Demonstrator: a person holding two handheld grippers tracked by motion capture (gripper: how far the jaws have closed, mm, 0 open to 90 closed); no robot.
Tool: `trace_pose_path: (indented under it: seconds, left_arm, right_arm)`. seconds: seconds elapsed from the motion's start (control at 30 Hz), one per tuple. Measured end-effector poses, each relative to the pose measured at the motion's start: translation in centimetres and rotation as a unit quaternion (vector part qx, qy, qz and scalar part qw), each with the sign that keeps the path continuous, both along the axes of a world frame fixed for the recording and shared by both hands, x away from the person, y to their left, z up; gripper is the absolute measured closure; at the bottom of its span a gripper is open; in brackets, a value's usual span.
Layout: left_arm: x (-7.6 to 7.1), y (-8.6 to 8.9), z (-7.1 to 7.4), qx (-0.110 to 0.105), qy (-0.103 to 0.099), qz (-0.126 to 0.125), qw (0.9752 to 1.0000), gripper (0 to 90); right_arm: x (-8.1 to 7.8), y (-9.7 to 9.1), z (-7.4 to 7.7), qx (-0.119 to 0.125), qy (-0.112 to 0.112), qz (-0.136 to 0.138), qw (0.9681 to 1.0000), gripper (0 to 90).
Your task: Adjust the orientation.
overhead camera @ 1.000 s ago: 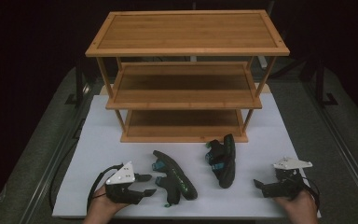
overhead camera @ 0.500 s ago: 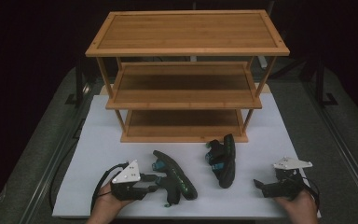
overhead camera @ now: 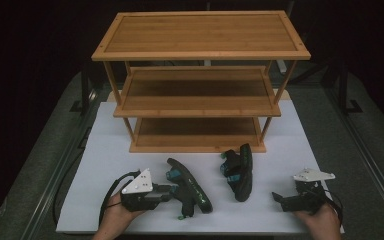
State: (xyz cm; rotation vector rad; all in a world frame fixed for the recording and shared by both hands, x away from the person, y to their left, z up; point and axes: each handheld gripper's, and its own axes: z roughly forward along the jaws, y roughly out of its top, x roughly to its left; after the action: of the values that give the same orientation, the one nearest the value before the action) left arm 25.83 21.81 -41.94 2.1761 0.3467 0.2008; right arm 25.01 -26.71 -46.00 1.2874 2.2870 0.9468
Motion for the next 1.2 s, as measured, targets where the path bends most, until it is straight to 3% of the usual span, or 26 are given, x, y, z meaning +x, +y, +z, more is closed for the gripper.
trace_pose_path:
  seconds: [0.27,0.73,0.9,0.93,1.03,1.2]
  left_arm:
    - [1.1,-1.4,1.2,-0.019,0.008,0.002,0.9998,74.3]
    - [2.1,-2.6,2.4,-0.016,0.015,0.005,0.9998,81.2]
    - [2.7,-3.4,3.0,-0.021,0.013,-0.006,0.9997,85.2]
    - [2.7,-3.4,3.0,-0.021,0.013,-0.006,0.9997,90.0]
    - [3.3,-5.1,2.4,0.012,0.010,-0.018,0.9997,90.0]
    - [3.8,-6.8,1.4,0.017,0.023,-0.028,0.9992,90.0]
  right_arm:
    - [0.0,0.0,0.0,0.000,0.000,0.000,1.0000,0.0]
    - [0.0,0.0,0.0,0.000,0.000,0.000,1.0000,0.0]
    - [0.0,0.0,0.0,0.000,0.000,0.001,1.0000,0.0]
    - [0.0,0.0,0.0,0.000,0.000,0.001,1.0000,0.0]
    - [0.0,0.0,0.0,0.000,0.000,0.000,1.0000,0.0]
    - [0.0,0.0,0.0,0.000,-0.001,0.001,1.0000,0.0]
